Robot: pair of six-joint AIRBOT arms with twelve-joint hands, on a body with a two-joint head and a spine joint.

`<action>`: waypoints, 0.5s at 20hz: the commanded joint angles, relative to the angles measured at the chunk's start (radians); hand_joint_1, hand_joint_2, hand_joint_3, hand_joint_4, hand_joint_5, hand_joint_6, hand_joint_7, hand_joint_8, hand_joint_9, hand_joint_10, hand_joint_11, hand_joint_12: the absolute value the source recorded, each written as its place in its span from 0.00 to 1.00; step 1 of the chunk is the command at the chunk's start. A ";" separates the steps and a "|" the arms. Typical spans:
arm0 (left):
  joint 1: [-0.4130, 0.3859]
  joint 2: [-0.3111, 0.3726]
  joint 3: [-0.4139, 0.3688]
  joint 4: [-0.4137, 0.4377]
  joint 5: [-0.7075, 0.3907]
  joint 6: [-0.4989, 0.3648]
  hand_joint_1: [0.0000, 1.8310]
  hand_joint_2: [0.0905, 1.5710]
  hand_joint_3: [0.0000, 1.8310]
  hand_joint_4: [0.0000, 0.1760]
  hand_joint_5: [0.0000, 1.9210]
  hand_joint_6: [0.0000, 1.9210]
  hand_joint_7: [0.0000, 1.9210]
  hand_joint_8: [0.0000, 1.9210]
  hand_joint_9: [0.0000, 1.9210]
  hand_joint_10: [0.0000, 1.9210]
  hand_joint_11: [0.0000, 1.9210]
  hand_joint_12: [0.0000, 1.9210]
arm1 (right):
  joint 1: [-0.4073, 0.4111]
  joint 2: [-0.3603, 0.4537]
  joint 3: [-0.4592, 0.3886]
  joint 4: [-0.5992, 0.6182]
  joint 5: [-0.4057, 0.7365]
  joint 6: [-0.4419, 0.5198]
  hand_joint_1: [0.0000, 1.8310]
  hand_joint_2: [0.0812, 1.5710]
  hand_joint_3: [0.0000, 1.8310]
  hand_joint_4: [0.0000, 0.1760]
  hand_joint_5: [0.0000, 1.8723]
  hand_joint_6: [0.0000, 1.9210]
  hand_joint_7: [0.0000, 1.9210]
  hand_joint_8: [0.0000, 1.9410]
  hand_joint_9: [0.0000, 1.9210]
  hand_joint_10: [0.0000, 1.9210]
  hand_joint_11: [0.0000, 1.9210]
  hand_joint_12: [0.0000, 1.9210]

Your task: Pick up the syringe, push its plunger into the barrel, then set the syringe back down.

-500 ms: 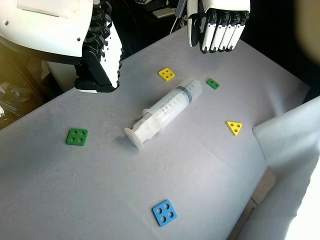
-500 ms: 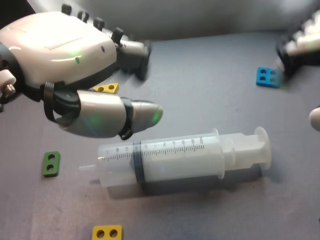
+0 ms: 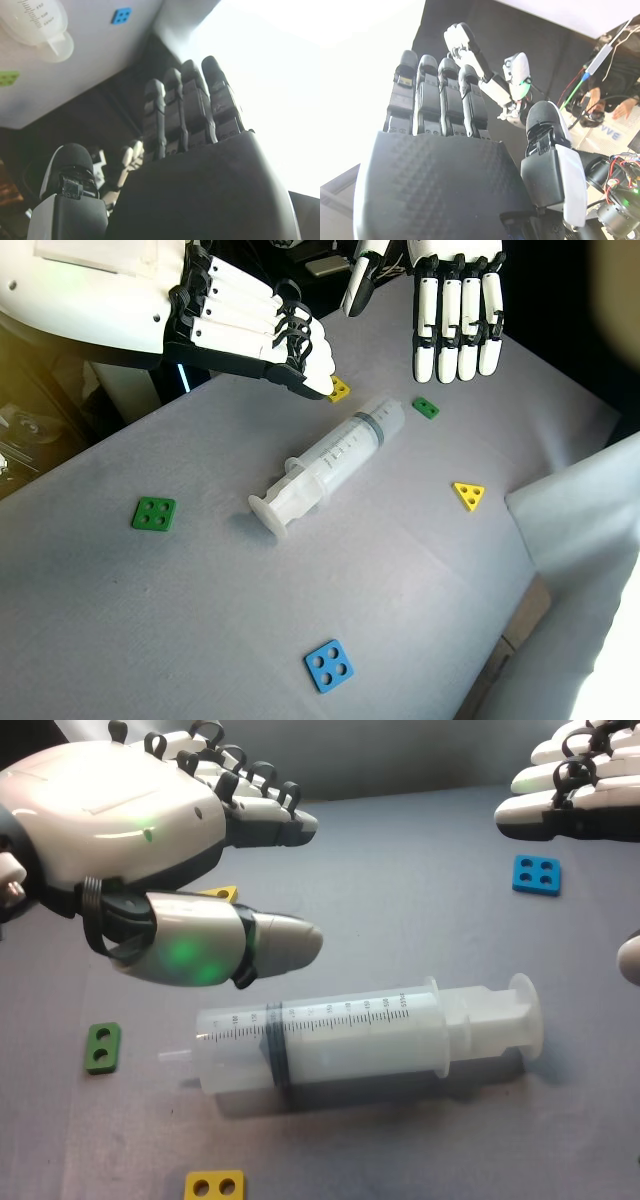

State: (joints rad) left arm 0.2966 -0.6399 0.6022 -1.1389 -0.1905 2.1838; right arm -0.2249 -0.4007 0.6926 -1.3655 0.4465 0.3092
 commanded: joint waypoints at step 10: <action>0.109 -0.049 -0.030 0.091 -0.213 -0.164 0.00 0.77 0.00 0.00 0.18 0.00 0.16 0.00 0.13 0.00 0.00 0.28 | 0.016 0.002 -0.005 0.051 0.032 -0.008 0.00 0.80 0.00 0.00 0.16 0.00 0.12 0.00 0.09 0.00 0.00 0.25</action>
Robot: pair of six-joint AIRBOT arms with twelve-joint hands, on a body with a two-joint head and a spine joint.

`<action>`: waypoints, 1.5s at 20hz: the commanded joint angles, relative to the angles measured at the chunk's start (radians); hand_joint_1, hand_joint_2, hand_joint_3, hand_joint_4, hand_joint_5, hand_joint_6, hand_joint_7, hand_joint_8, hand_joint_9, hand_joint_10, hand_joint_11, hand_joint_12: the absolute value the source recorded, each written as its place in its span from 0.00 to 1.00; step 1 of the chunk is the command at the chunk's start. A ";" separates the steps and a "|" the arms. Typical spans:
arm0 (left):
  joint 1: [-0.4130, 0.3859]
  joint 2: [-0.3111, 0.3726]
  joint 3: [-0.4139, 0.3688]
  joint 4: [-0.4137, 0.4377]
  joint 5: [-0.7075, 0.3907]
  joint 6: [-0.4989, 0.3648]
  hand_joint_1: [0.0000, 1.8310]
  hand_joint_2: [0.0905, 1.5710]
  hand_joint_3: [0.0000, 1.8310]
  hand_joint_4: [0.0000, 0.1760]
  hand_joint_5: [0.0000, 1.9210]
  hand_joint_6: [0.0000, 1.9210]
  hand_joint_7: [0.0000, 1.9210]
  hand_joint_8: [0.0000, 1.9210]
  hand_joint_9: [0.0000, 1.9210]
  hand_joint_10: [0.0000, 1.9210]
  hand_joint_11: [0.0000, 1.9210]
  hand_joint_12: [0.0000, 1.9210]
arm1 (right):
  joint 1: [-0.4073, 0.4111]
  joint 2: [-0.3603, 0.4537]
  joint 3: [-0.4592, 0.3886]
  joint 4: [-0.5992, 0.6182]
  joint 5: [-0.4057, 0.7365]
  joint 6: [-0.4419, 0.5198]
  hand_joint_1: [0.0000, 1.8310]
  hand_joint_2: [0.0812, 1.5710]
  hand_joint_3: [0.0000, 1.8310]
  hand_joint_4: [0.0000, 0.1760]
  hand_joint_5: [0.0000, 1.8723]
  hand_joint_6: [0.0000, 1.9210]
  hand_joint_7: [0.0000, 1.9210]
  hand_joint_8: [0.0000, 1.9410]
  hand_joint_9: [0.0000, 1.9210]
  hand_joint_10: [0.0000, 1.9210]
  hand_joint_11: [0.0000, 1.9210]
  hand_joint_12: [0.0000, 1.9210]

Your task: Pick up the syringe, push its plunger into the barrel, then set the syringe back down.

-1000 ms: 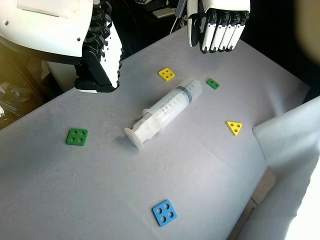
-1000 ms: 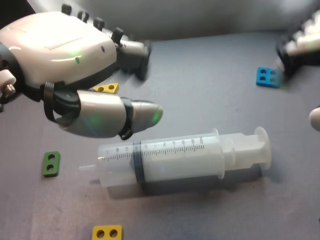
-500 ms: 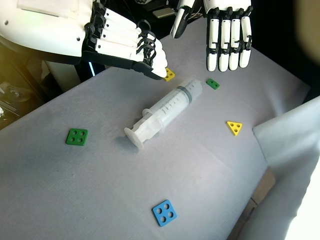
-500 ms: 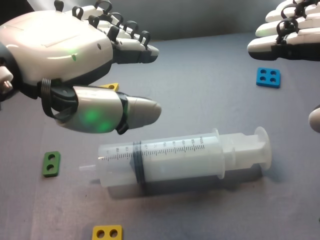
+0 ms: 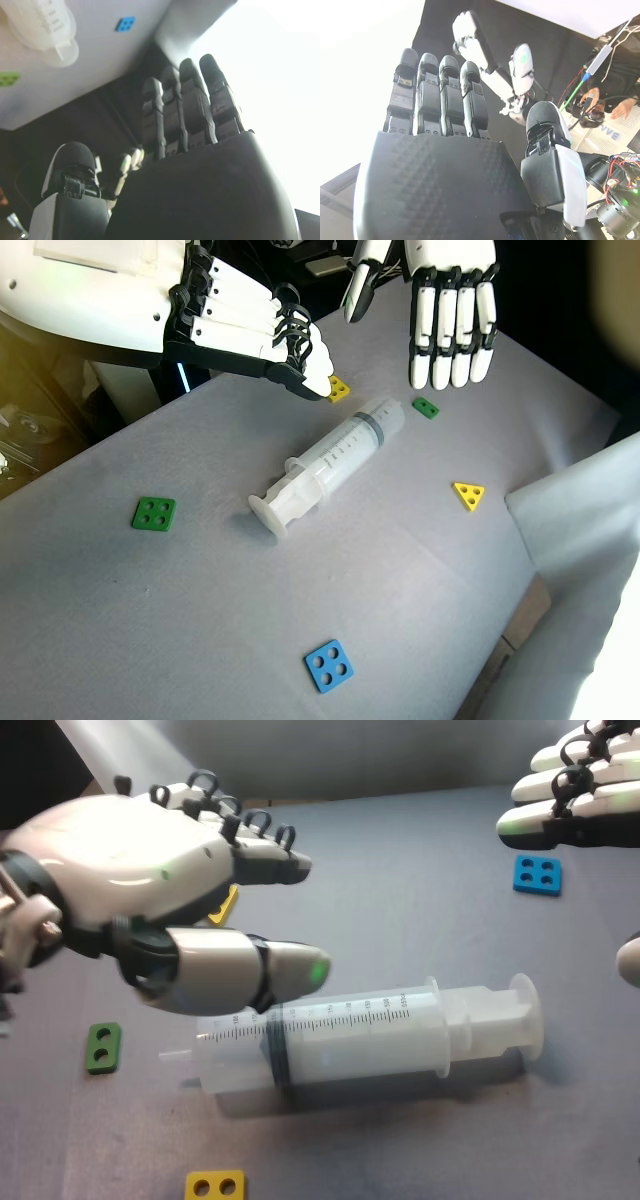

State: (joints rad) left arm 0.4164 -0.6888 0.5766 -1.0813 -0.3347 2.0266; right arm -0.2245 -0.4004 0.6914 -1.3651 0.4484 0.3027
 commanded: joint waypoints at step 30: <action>0.293 -0.444 0.152 0.128 -0.599 -0.226 0.31 0.62 0.00 0.00 0.06 0.00 0.04 0.00 0.04 0.00 0.00 0.19 | 0.015 0.002 -0.011 0.051 0.030 -0.008 0.00 0.77 0.00 0.00 0.11 0.00 0.10 0.00 0.08 0.00 0.00 0.21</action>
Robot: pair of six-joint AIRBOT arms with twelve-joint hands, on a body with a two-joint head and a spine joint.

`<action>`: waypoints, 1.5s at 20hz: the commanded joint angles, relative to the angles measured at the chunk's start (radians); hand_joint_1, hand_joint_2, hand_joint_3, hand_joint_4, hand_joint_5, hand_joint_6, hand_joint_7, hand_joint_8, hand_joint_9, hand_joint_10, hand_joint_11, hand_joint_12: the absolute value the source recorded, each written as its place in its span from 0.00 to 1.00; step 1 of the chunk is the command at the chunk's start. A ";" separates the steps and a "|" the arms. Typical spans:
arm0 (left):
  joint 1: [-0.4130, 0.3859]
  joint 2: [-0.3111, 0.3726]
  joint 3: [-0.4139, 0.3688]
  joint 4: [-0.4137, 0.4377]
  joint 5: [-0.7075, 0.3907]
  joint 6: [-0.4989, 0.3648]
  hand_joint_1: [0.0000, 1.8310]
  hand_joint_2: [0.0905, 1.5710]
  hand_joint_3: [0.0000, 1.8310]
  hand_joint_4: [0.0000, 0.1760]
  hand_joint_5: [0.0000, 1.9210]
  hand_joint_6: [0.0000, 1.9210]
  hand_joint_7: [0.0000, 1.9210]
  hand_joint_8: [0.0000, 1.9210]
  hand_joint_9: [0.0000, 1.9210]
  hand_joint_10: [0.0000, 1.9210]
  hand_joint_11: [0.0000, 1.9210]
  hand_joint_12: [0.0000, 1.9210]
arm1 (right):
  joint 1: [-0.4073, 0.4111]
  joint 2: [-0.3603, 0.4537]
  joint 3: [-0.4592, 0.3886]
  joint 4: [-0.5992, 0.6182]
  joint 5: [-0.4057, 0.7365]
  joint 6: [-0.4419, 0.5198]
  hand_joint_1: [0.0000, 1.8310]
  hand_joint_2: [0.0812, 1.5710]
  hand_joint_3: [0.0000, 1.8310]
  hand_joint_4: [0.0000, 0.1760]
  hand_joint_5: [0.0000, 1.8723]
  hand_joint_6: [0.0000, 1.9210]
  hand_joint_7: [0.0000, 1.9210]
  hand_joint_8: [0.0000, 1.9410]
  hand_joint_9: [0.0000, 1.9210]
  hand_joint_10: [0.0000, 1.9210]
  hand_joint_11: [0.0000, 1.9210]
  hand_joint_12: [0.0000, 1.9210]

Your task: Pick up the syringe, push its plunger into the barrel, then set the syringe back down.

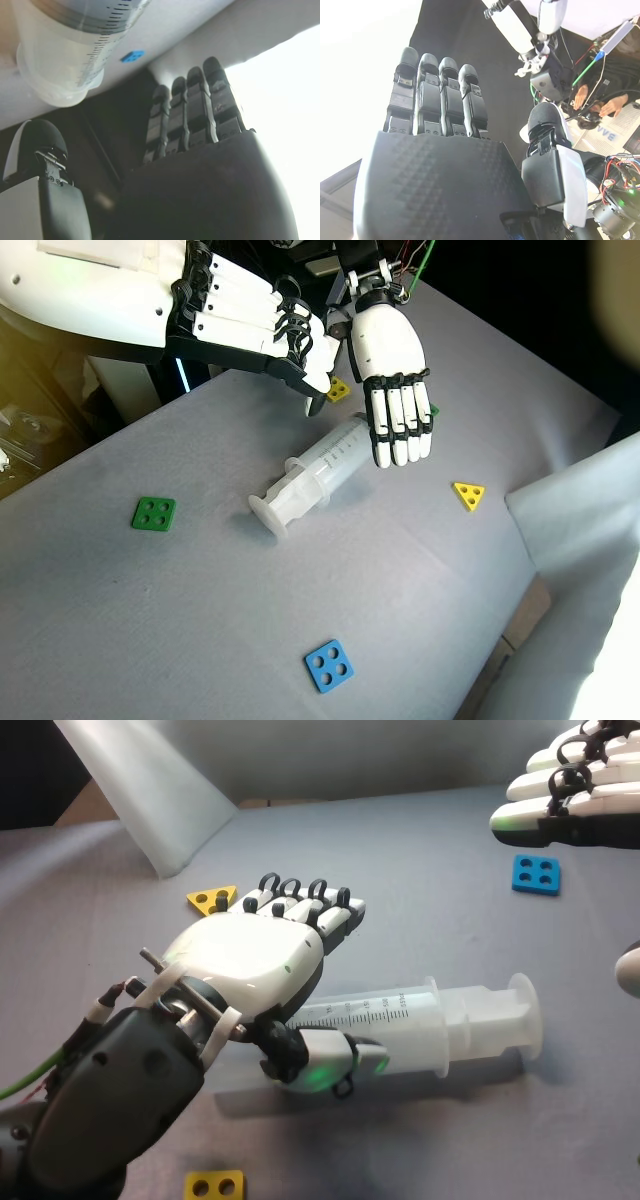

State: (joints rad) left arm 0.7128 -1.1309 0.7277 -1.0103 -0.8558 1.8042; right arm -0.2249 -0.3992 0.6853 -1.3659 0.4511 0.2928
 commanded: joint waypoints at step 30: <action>0.094 -0.198 0.116 0.061 -0.099 0.002 0.43 0.62 0.00 0.00 0.02 0.00 0.00 0.00 0.00 0.00 0.00 0.12 | 0.016 0.001 -0.010 0.051 0.032 -0.001 0.00 0.77 0.00 0.00 0.14 0.00 0.13 0.00 0.11 0.00 0.00 0.30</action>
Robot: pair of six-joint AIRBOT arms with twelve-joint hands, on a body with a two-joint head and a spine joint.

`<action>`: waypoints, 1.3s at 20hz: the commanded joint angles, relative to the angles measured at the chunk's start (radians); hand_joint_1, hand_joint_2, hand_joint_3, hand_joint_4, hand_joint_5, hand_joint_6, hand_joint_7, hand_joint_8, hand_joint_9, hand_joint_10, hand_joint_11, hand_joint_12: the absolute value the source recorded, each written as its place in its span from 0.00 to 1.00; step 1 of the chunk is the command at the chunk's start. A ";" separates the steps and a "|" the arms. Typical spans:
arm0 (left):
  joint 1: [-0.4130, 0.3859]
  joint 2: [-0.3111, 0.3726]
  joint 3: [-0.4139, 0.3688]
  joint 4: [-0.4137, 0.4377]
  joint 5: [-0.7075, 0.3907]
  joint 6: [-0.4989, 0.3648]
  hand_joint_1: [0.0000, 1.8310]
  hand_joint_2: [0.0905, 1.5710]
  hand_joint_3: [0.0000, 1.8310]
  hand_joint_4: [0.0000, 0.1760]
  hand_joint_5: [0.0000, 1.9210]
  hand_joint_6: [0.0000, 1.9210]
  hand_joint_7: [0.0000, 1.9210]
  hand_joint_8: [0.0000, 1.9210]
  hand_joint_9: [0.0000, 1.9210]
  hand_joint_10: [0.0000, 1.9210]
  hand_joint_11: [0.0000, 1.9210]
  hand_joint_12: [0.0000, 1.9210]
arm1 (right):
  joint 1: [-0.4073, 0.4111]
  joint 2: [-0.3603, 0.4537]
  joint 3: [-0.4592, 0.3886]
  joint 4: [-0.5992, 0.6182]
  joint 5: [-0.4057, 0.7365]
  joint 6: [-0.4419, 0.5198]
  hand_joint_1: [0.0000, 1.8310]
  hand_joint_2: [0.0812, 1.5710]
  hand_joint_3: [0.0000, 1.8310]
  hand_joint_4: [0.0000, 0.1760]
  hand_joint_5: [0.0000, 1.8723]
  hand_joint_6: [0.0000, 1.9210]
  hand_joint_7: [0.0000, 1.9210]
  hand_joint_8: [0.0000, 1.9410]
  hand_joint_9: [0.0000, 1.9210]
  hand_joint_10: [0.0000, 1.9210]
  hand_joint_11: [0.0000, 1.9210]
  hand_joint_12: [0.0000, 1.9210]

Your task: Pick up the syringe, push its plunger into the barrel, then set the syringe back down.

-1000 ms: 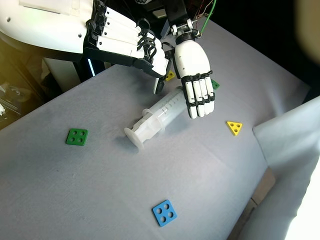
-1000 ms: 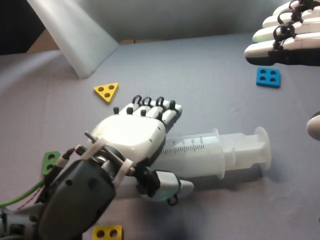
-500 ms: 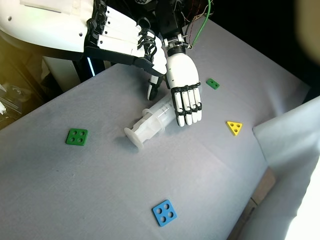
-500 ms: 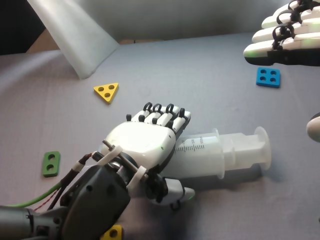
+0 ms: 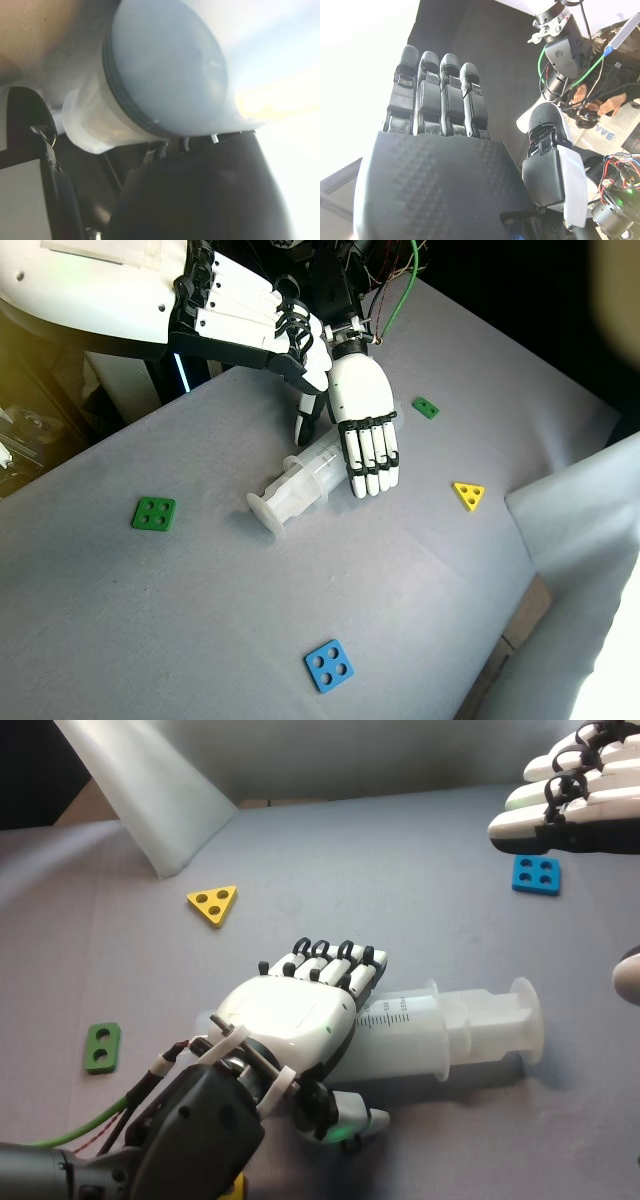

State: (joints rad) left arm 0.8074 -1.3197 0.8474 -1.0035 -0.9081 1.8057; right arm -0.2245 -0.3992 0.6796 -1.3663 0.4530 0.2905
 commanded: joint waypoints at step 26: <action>-0.122 0.013 -0.040 0.079 -0.026 -0.020 0.73 0.77 0.00 0.00 0.41 0.55 0.38 0.78 0.35 0.84 0.29 0.78 | 0.029 0.027 -0.019 0.072 -0.271 0.342 0.00 0.77 0.00 0.00 0.16 0.00 0.14 0.00 0.11 0.00 0.00 0.27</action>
State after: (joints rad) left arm 0.6930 -1.3056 0.8070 -0.9997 -0.8738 1.7901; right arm -0.2104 -0.3679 0.6552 -1.3201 0.1703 0.6258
